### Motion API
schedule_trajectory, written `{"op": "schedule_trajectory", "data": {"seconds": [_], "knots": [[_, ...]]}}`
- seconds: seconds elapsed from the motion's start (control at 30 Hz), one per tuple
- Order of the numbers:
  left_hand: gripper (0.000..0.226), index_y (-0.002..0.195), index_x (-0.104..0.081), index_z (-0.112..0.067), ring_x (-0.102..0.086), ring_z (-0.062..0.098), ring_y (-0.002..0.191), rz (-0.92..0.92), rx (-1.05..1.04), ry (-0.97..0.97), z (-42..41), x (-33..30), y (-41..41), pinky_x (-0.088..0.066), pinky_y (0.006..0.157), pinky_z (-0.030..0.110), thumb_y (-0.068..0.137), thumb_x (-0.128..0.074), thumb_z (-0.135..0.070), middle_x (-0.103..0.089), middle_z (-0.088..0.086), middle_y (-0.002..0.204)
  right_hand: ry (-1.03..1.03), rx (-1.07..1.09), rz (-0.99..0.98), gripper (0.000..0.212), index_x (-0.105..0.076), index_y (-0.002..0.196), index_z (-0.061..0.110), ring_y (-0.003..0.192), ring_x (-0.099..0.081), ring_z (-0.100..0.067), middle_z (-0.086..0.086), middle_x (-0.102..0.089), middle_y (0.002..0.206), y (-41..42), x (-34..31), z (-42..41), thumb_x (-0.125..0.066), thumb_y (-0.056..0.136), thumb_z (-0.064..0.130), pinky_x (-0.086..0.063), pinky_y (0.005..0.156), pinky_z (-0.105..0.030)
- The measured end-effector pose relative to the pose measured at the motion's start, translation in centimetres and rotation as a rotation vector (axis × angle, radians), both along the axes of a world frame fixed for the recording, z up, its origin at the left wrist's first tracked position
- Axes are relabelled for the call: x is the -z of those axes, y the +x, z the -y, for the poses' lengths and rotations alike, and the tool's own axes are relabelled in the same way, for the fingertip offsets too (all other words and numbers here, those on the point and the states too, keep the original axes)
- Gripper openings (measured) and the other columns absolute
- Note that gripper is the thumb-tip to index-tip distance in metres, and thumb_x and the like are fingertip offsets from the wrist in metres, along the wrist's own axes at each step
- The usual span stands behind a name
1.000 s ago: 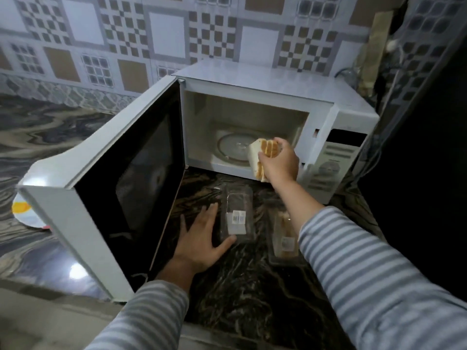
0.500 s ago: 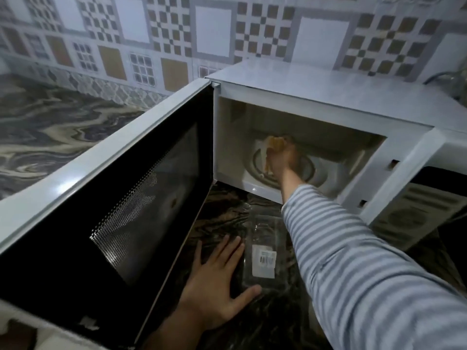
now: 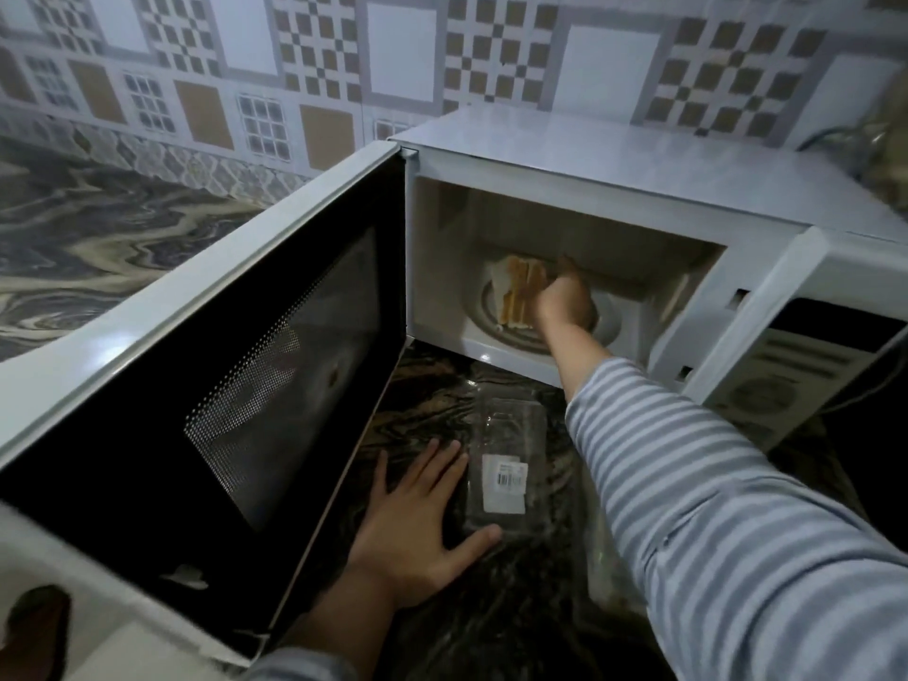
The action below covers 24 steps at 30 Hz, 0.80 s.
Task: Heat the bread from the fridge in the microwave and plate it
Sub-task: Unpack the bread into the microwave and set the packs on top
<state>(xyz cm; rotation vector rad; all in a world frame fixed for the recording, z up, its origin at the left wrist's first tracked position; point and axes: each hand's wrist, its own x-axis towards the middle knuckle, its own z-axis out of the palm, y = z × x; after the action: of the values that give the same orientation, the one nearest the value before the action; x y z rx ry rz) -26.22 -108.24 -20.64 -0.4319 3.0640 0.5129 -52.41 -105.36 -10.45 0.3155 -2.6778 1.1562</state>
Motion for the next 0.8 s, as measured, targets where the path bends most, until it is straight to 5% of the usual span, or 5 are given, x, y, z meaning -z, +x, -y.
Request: {"op": "schedule_trajectory", "data": {"seconds": [0.07,0.27,0.53,0.67,0.8], "knots": [[0.102,0.153,-0.002,-0.034,0.018,-0.002,0.142,-0.013,-0.006,0.004,-0.2,0.0,0.0,0.017,0.115,0.049,0.065,0.000,-0.087,0.009,-0.021,0.158,0.081,-0.021,-0.043,0.026,-0.064,0.102,0.019,0.107,-0.056,-0.020,-0.003,-0.064,0.118,1.4,0.4,-1.7,-0.043,0.099,0.033,-0.034,0.080,-0.023],[0.110,0.153,-0.007,-0.033,0.005,0.005,0.146,-0.012,-0.005,0.025,-0.3,0.0,0.1,0.011,0.116,0.053,0.061,-0.004,-0.093,-0.004,-0.016,0.160,0.143,-0.162,0.039,0.034,-0.062,0.120,0.022,0.114,-0.056,-0.025,-0.005,-0.058,0.127,7.8,0.9,-8.5,-0.060,0.087,0.015,-0.046,0.091,-0.029],[0.091,0.152,-0.016,-0.019,-0.013,0.021,0.147,-0.494,0.014,-0.087,-2.6,0.1,2.1,-0.001,0.115,0.057,0.080,-0.031,-0.073,-0.017,0.001,0.159,0.137,-0.192,-0.161,0.020,-0.070,0.103,0.022,0.106,-0.055,-0.021,-0.002,-0.060,0.110,17.7,3.5,-18.1,-0.063,0.086,0.017,-0.046,0.093,-0.033],[0.077,0.146,-0.034,-0.016,-0.030,0.026,0.139,-0.590,0.198,-0.088,-6.8,-0.7,2.6,-0.021,0.114,0.047,0.084,-0.042,-0.062,-0.036,0.008,0.149,0.218,-0.233,-0.192,0.018,-0.073,0.100,0.018,0.098,-0.052,-0.017,-0.001,-0.062,0.102,21.9,5.5,-22.1,-0.061,0.087,0.014,-0.041,0.088,-0.026],[0.069,0.141,-0.038,-0.022,-0.034,0.019,0.128,-0.484,0.238,-0.048,-10.2,-0.1,2.6,-0.031,0.102,0.035,0.084,-0.047,-0.060,-0.042,-0.001,0.141,0.330,-0.372,-0.119,0.018,-0.073,0.103,0.017,0.095,-0.054,-0.013,0.004,-0.066,0.101,23.6,6.8,-24.7,-0.062,0.090,0.016,-0.045,0.087,-0.026]]}}
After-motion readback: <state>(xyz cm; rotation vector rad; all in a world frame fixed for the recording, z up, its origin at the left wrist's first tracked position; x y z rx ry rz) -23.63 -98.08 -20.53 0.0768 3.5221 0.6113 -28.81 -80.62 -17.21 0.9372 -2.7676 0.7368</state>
